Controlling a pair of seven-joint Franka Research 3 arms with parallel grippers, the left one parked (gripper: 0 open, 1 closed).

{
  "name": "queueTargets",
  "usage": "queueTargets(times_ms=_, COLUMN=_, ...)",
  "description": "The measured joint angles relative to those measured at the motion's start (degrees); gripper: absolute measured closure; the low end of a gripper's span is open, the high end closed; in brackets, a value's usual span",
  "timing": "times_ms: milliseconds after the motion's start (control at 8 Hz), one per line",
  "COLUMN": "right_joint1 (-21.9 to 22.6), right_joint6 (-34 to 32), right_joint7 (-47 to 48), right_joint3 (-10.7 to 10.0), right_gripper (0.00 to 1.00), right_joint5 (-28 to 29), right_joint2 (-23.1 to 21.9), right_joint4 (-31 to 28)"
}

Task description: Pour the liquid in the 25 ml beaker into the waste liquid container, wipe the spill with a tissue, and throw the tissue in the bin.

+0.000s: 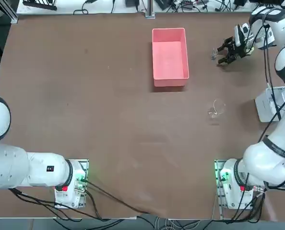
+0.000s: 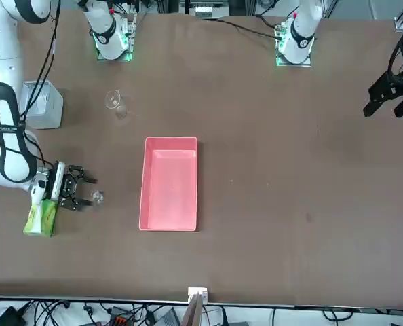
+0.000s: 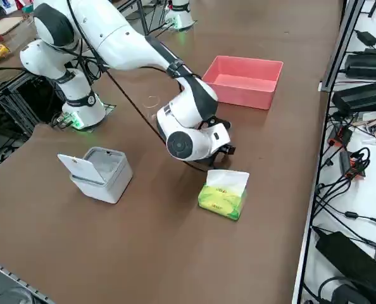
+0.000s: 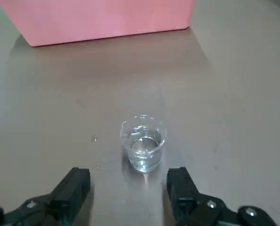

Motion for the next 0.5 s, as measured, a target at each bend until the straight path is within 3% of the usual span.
queueTargets(times_ms=500, right_joint1=0.00, right_joint6=-0.04, right_joint7=-0.09, right_joint3=0.42, right_gripper=0.00, right_joint5=0.14, right_joint2=0.70, right_joint4=0.05)
